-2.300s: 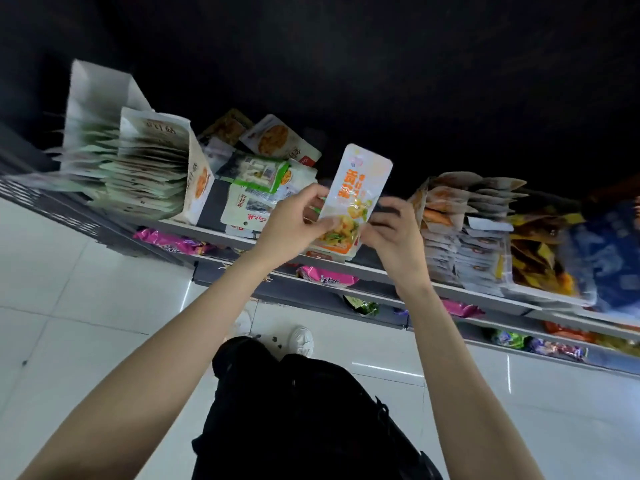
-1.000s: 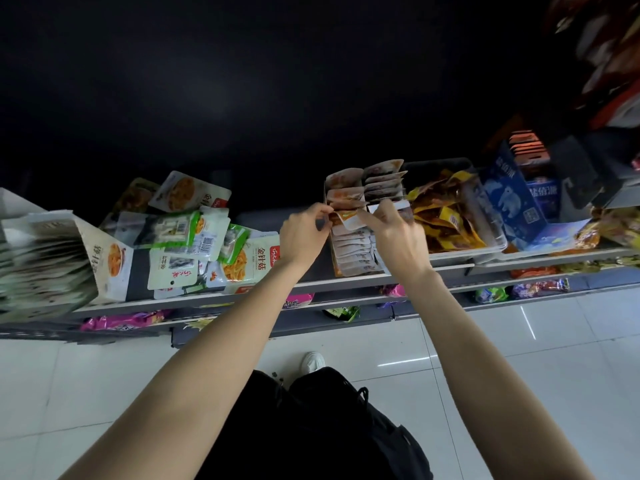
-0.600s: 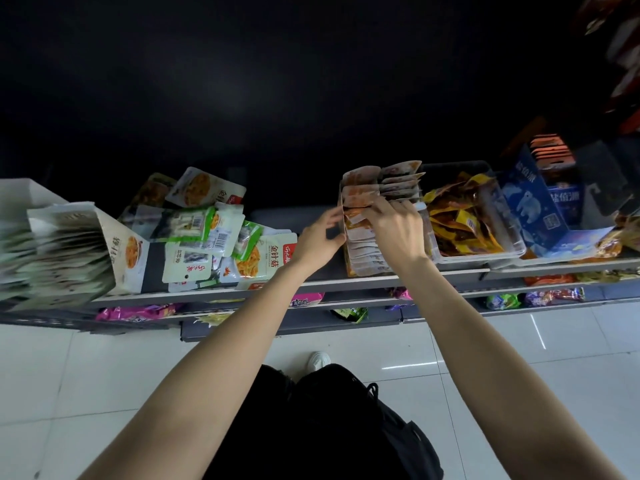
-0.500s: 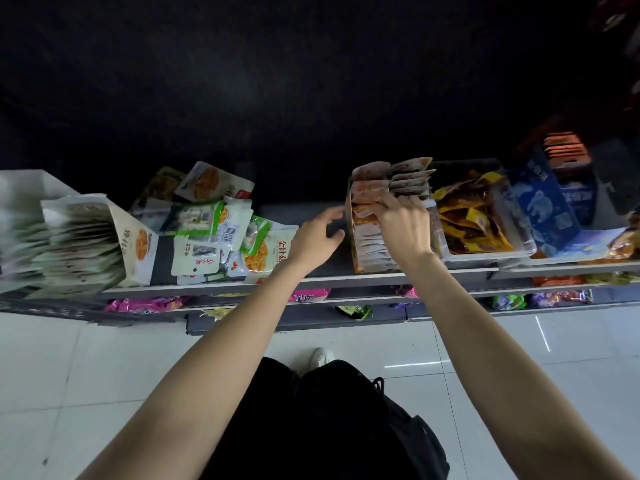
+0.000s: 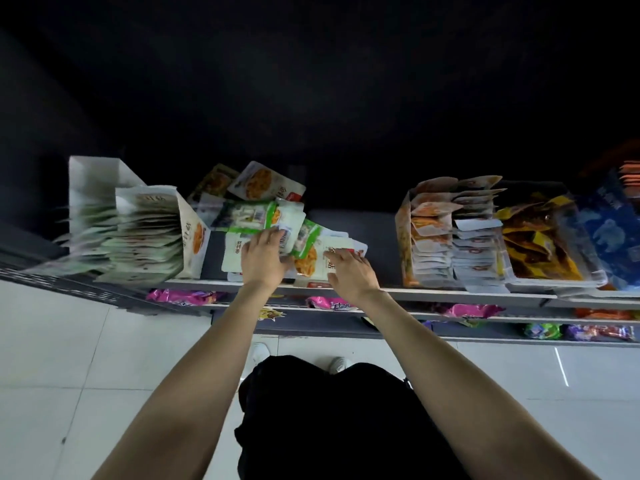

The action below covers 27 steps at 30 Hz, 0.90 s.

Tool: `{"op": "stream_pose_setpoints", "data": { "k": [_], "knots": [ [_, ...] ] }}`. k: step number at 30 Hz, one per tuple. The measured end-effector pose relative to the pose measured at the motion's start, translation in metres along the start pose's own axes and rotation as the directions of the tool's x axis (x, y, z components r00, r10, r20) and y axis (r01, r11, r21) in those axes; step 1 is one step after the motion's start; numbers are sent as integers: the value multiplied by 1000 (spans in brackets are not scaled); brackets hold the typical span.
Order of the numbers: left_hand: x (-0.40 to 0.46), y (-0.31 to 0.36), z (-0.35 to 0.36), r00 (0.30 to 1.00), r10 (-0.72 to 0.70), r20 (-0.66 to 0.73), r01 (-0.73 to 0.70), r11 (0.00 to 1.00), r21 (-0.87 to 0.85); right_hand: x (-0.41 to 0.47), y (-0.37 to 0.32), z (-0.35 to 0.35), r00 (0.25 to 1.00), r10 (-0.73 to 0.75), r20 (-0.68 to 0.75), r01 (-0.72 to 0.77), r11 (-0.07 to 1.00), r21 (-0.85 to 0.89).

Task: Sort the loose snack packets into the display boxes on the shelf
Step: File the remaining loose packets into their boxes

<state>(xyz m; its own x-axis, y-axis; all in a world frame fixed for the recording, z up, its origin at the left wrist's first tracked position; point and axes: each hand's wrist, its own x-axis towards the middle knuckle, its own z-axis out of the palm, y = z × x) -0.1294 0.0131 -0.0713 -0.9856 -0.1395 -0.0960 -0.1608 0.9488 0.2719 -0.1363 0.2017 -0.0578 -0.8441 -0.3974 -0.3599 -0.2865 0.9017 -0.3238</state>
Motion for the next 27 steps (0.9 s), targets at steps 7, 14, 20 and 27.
{"op": "stream_pose_setpoints", "data": {
  "k": [7,14,20,27],
  "knots": [
    [-6,-11,-29,931,100,-352,-145,984,-105,3,0,-2,997,60,-42,-56,994,97],
    [-7,-8,-94,840,-408,-357,67,732,-678,-8,-28,-51,944,171,-281,37,794,607],
    [-18,0,-107,890,-456,-14,131,285,-950,-17,-41,-76,962,242,-129,-9,500,866],
    [-31,3,-99,970,-227,83,181,454,-872,-35,-30,-81,904,317,-287,126,445,887]
  ]
}}
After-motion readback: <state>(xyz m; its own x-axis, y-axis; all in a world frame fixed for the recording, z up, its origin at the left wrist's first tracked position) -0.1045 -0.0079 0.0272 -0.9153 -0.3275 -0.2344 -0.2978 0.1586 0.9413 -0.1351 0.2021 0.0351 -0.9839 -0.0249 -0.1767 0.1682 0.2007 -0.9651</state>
